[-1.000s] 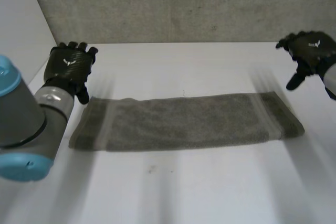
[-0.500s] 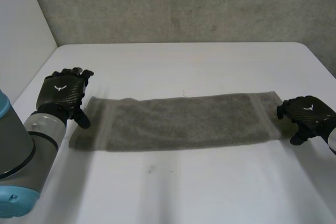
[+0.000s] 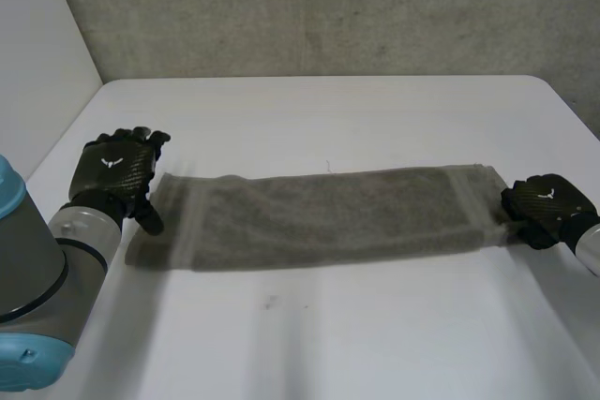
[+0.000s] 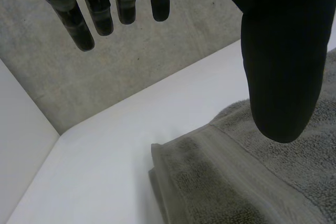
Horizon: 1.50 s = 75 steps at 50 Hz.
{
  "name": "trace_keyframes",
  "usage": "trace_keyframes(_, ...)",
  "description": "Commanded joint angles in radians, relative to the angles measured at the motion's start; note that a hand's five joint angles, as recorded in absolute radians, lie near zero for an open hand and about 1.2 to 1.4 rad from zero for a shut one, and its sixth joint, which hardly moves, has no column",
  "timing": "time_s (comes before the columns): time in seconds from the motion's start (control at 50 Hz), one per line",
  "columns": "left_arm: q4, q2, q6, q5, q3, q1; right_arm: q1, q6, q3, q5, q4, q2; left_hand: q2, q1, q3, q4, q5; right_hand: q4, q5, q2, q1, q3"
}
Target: Fold the towel.
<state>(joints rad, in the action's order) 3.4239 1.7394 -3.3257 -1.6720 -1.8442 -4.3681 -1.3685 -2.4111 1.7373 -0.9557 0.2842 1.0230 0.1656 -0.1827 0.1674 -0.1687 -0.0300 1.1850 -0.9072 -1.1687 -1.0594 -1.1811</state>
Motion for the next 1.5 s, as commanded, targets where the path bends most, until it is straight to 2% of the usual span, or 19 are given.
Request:
trace_keyframes(0.02, 0.000, 0.000, 0.000, 0.000, -0.004, 0.001, 0.062, 0.009, -0.025, -0.044, -0.007, 0.022, 0.009, 0.008, 0.007, -0.006, 0.030, 0.211, -0.314, -0.228, -0.337, -0.215)
trace_keyframes(0.22, 0.000, 0.000, 0.000, 0.000, -0.004, 0.004, 0.258, 0.053, -0.139, -0.072, -0.077, 0.057, 0.009, 0.008, 0.007, -0.006, 0.030, 0.211, -0.314, -0.228, -0.337, -0.215)
trace_keyframes(0.34, -0.003, -0.001, 0.000, 0.000, -0.003, 0.001, 0.236, 0.035, -0.214, -0.163, -0.131, 0.086, 0.009, 0.008, 0.007, -0.006, 0.030, 0.211, -0.314, -0.228, -0.337, -0.215)
trace_keyframes(0.38, -0.003, -0.003, 0.000, -0.002, 0.000, -0.001, 0.124, -0.009, -0.258, -0.257, -0.154, 0.118, 0.009, 0.008, 0.007, -0.006, 0.030, 0.211, -0.314, -0.228, -0.337, -0.215)
trace_keyframes(0.4, -0.003, -0.003, 0.000, -0.002, 0.000, -0.001, 0.123, -0.010, -0.259, -0.258, -0.154, 0.118, 0.009, 0.008, 0.007, -0.006, 0.030, 0.211, -0.314, -0.228, -0.337, -0.215)
trace_keyframes(0.44, -0.003, -0.007, 0.002, -0.005, 0.005, 0.004, -0.037, -0.046, -0.297, -0.308, -0.158, 0.147, 0.009, 0.008, 0.007, -0.006, 0.030, 0.211, -0.314, -0.228, -0.337, -0.215)
trace_keyframes(0.56, -0.003, -0.015, 0.003, -0.006, 0.010, 0.010, -0.273, -0.080, -0.326, -0.310, -0.149, 0.150, 0.009, 0.008, 0.007, -0.006, 0.030, 0.211, -0.314, -0.228, -0.337, -0.215)
trace_keyframes(0.6, -0.002, -0.017, 0.003, -0.008, 0.013, 0.010, -0.461, -0.109, -0.344, -0.310, -0.135, 0.131, 0.009, 0.008, 0.007, -0.006, 0.030, 0.211, -0.314, -0.228, -0.337, -0.215)
trace_keyframes(0.62, -0.002, -0.017, 0.003, -0.008, 0.013, 0.010, -0.461, -0.109, -0.344, -0.310, -0.135, 0.131, 0.009, 0.008, 0.007, -0.006, 0.030, 0.211, -0.314, -0.228, -0.337, -0.215)
trace_keyframes(0.66, -0.002, -0.017, 0.003, -0.008, 0.013, 0.012, -0.622, -0.123, -0.344, -0.308, -0.113, 0.082, 0.009, 0.008, 0.007, -0.006, 0.030, 0.211, -0.314, -0.228, -0.337, -0.215)
trace_keyframes(0.88, 0.000, -0.012, 0.005, -0.006, 0.022, 0.016, -0.918, -0.149, -0.331, -0.304, -0.056, -0.122, 0.009, 0.008, 0.007, -0.006, 0.030, 0.211, -0.314, -0.228, -0.337, -0.215)
trace_keyframes(0.96, 0.002, 0.000, 0.005, -0.006, 0.045, 0.034, -0.925, -0.175, -0.328, -0.305, -0.063, -0.136, 0.009, 0.008, 0.007, -0.006, 0.030, 0.211, -0.314, -0.228, -0.337, -0.215)
trace_keyframes(0.98, 0.003, 0.005, 0.005, -0.005, 0.060, 0.045, -0.920, -0.196, -0.320, -0.305, -0.065, -0.127, 0.009, 0.008, 0.007, -0.006, 0.030, 0.035, -0.138, -0.051, -0.161, -0.039)
trace_keyframes(1.0, 0.003, 0.005, 0.005, -0.005, 0.060, 0.045, -0.920, -0.197, -0.320, -0.305, -0.065, -0.127, 0.009, 0.008, 0.007, -0.006, 0.030, 0.033, -0.136, -0.050, -0.159, -0.037)
trace_keyframes(1.04, 0.008, 0.017, 0.005, -0.005, 0.077, 0.058, -0.916, -0.271, -0.302, -0.304, -0.063, -0.078, 0.009, 0.008, 0.007, -0.006, 0.030, -1.010, 0.907, 0.994, 0.885, 1.007)
trace_keyframes(1.1, 0.011, 0.057, 0.006, -0.005, 0.125, 0.094, -0.896, -0.321, -0.297, -0.304, -0.065, -0.041, 0.009, 0.008, 0.007, -0.006, 0.030, -1.010, 0.907, 0.994, 0.885, 1.007)
trace_keyframes(1.24, 0.014, 0.189, 0.008, -0.006, 0.285, 0.221, -0.649, -0.502, -0.182, -0.279, -0.071, 0.132, 0.009, 0.008, 0.007, -0.006, 0.030, -1.010, 0.907, 0.994, 0.885, 1.007)
trace_keyframes(1.36, 0.012, 0.316, 0.005, -0.009, 0.387, 0.306, -0.487, -0.504, -0.041, -0.192, -0.089, 0.199, 0.009, 0.008, 0.007, -0.006, 0.030, -1.010, 0.907, 0.994, 0.885, 1.007)
trace_keyframes(1.5, 0.012, 0.422, 0.000, -0.009, 0.411, 0.337, -0.338, -0.435, 0.094, -0.118, -0.106, 0.239, 0.009, 0.008, 0.007, -0.006, 0.030, -1.010, 0.907, 0.994, 0.885, 1.007)
